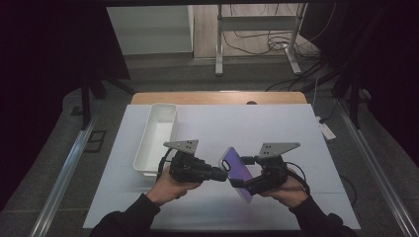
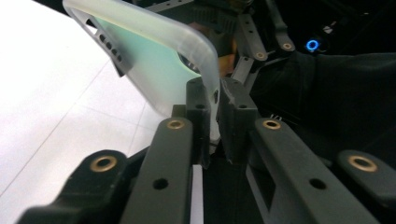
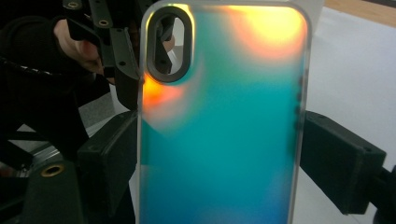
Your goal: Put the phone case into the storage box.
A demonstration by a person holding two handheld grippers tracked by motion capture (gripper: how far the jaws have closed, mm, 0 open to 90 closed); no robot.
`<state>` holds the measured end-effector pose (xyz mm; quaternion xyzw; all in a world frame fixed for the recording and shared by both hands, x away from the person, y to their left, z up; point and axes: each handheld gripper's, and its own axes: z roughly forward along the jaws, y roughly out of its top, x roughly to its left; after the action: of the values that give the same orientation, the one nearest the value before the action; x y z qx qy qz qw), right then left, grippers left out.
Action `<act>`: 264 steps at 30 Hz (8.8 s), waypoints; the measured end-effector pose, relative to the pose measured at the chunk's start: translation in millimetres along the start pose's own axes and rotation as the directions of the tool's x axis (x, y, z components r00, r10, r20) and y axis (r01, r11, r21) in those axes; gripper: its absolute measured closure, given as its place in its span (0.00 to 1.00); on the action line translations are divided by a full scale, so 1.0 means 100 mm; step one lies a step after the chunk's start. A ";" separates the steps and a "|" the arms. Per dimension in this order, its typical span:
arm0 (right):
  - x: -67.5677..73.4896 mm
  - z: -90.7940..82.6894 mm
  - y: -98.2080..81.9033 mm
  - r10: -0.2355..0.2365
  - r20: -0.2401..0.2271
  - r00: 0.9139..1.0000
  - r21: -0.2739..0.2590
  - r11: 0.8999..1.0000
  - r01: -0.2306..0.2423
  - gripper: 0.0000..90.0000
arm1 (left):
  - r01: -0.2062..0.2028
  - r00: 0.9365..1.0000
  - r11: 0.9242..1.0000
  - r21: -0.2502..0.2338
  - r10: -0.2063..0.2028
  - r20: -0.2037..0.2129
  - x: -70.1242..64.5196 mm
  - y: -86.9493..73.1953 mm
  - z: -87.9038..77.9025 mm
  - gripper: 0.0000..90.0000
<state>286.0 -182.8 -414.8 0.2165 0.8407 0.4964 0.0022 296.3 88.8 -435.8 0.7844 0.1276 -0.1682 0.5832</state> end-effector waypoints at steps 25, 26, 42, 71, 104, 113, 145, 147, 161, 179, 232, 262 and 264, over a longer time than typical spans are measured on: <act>-0.07 0.05 -0.07 0.018 0.016 1.000 0.074 0.997 -0.020 0.21 | -0.017 0.990 0.999 0.032 0.021 -0.142 -0.01 0.03 -0.04 0.99; -0.07 0.05 -0.08 0.017 0.021 1.000 0.077 0.997 -0.018 0.21 | -0.018 0.988 0.999 0.031 0.023 -0.150 -0.01 0.03 -0.05 0.99; -0.08 -0.04 -0.14 0.001 0.080 0.997 0.099 0.995 -0.008 0.17 | -0.019 0.969 0.999 0.051 0.031 -0.246 -0.04 0.07 -0.11 0.99; -0.09 -0.18 -0.26 -0.020 0.229 0.973 0.162 0.987 -0.018 0.06 | -0.037 0.909 0.996 0.084 0.069 -0.412 -0.04 0.18 -0.29 0.98; -0.14 -0.66 -0.59 0.030 0.388 0.921 0.115 0.990 -0.081 0.00 | -0.008 0.793 0.997 0.081 0.056 -0.606 0.11 0.45 -0.68 0.98; -0.13 -0.76 -0.68 0.049 0.418 0.907 0.104 0.989 -0.101 0.00 | -0.001 0.758 0.997 0.081 0.053 -0.650 0.15 0.56 -0.80 0.98; -0.13 -1.12 -1.02 0.118 0.552 0.825 0.080 0.978 -0.193 0.00 | 0.055 0.624 0.998 0.022 -0.017 -0.781 0.31 0.67 -1.38 0.98; -0.12 -1.14 -1.04 0.121 0.557 0.822 0.082 0.976 -0.200 0.00 | 0.060 0.615 0.998 0.018 -0.022 -0.788 0.32 0.67 -1.42 0.98; -0.10 -1.22 -1.10 0.136 0.585 0.799 0.086 0.970 -0.228 0.00 | 0.099 0.550 0.995 0.003 -0.052 -0.834 0.43 0.67 -1.60 0.98; -0.08 -1.23 -1.11 0.142 0.584 0.799 0.089 0.967 -0.237 0.00 | 0.137 0.502 0.991 -0.005 -0.074 -0.862 0.71 0.71 -1.58 0.98; -0.08 -1.20 -1.11 0.126 0.577 0.807 0.116 0.965 -0.234 0.00 | 0.266 0.447 0.964 -0.006 -0.128 -0.885 1.54 0.39 -1.30 0.98; -0.08 -1.20 -1.11 0.122 0.575 0.809 0.122 0.965 -0.232 0.00 | 0.287 0.416 0.957 -0.043 -0.165 -0.894 1.79 0.30 -1.22 0.93; -0.08 -1.20 -1.11 0.121 0.575 0.809 0.122 0.965 -0.231 0.00 | 0.285 0.419 0.958 -0.044 -0.166 -0.893 1.79 0.30 -1.22 0.92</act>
<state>227.0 -331.2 -448.4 0.4296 0.8212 0.3279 0.1832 485.2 197.5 -451.8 0.7632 0.5074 0.1829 0.3560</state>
